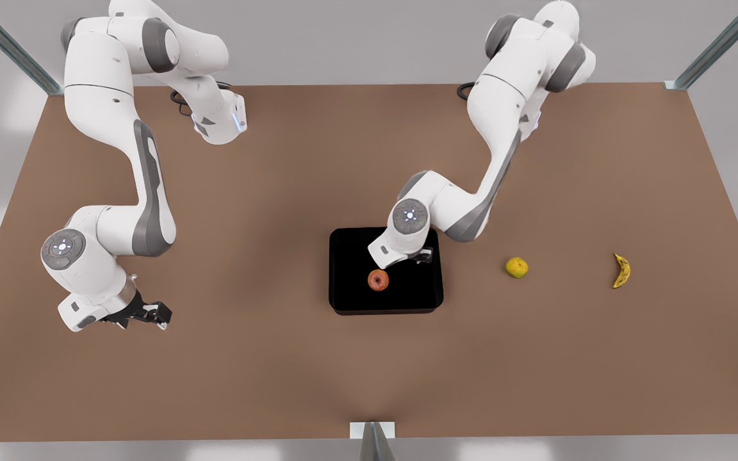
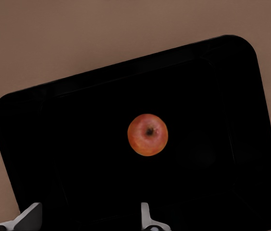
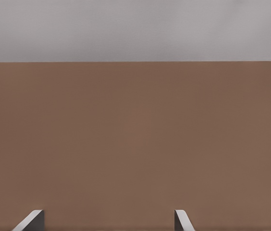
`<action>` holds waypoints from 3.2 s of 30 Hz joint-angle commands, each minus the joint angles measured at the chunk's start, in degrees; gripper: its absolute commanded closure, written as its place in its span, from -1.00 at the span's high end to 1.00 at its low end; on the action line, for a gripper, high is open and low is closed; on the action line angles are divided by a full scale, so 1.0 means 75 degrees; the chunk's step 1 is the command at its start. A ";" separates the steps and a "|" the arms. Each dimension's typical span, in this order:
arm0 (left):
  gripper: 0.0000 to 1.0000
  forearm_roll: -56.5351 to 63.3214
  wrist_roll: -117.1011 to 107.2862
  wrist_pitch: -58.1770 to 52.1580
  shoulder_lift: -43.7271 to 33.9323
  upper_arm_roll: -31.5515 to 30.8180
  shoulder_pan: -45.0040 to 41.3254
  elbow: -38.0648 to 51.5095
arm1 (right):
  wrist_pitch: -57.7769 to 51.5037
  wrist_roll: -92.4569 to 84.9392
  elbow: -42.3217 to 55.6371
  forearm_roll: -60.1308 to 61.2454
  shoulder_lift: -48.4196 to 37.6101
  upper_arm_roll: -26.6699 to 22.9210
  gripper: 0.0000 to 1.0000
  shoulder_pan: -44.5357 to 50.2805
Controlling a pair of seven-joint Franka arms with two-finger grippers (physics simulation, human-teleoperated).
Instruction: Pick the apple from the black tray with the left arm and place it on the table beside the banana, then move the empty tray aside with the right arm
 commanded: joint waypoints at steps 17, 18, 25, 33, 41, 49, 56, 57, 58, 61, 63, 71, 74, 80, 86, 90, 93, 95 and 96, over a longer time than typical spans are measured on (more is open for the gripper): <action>1.00 0.1027 -0.5269 0.1653 0.1895 0.0082 -0.0639 0.1263 | 0.0001 -0.0006 0.0004 0.0010 0.0050 -0.0001 1.00 0.0000; 1.00 0.1039 -0.5281 0.1876 0.1895 0.0082 -0.0662 0.1123 | 0.0001 -0.0006 0.0004 0.0010 0.0050 -0.0001 1.00 0.0000; 1.00 0.1567 -0.5210 0.2414 0.2001 0.0082 -0.0721 0.0666 | 0.0001 -0.0006 0.0004 0.0010 0.0050 -0.0001 1.00 0.0000; 1.00 0.1555 -0.4941 0.2508 0.1989 0.0082 -0.0686 0.0548 | 0.0001 -0.0006 0.0004 0.0010 0.0050 -0.0001 1.00 0.0000; 0.47 0.1543 -0.4952 0.2450 0.1977 0.0082 -0.0686 0.0548 | 0.0001 -0.0006 0.0004 0.0010 0.0050 -0.0001 1.00 0.0000; 0.47 0.0899 -0.3031 -0.0104 0.0818 0.0058 0.0005 0.0630 | 0.0001 -0.0006 0.0004 0.0010 0.0050 -0.0001 1.00 0.0000; 0.47 0.0219 0.2230 -0.1734 -0.0203 0.0105 0.3157 0.0630 | -0.4052 -0.0111 0.1046 0.0010 -0.0958 0.0081 1.00 0.0211; 0.47 0.0219 0.2957 -0.1547 -0.0027 0.0105 0.3509 0.0630 | -0.5038 -0.0229 0.1410 0.0057 -0.0958 0.0444 1.00 0.0387; 0.47 0.0254 0.3426 -0.1336 0.0196 0.0105 0.3743 0.0595 | -0.5413 0.0484 0.1422 0.0092 -0.1145 0.0760 1.00 0.0539; 0.48 0.0324 0.3930 -0.0586 0.1110 0.0105 0.4013 0.0560 | -0.5016 0.3802 0.1410 0.0596 -0.0935 0.2624 0.93 0.0633; 1.00 0.0336 0.3919 -0.0398 0.1251 0.0105 0.4060 0.0455 | -0.4114 0.5604 0.1399 0.0619 -0.0502 0.2659 1.00 0.1300; 1.00 0.0277 0.3075 -0.2812 -0.1432 0.0070 0.4048 0.1592 | -0.2812 0.7342 0.1410 0.0584 0.0284 0.2671 1.00 0.1652; 1.00 0.0289 0.3321 0.1128 -0.4116 0.0140 0.4095 -0.3273 | -0.2168 0.7880 0.1410 0.0572 0.0694 0.2671 1.00 0.1898; 1.00 0.0219 0.3825 -0.0949 -0.3074 0.0128 0.4095 -0.1198 | -0.1359 0.7963 0.1399 0.0526 0.1327 0.2847 1.00 0.2215; 1.00 0.0336 0.3837 -0.0925 -0.3015 0.0093 0.4013 -0.1127 | -0.0867 0.7565 0.1364 -0.0131 0.1749 0.2835 1.00 0.2203; 1.00 0.0336 0.3837 -0.0937 -0.2968 0.0093 0.4001 -0.1116 | -0.0867 0.6815 0.1246 -0.0131 0.1936 0.2847 1.00 0.2227; 1.00 0.0395 0.3825 -0.0878 -0.2968 0.0105 0.4037 -0.1139 | -0.0867 0.6533 0.1118 -0.0131 0.2053 0.2858 1.00 0.2250; 1.00 0.0395 0.3802 -0.0890 -0.2968 0.0105 0.4013 -0.1151 | -0.0867 0.6275 0.1118 -0.0119 0.2100 0.2847 1.00 0.2250; 1.00 0.0395 0.3801 -0.0902 -0.2956 0.0093 0.4013 -0.1162 | -0.0867 0.6252 0.1129 -0.0119 0.2089 0.2847 1.00 0.2238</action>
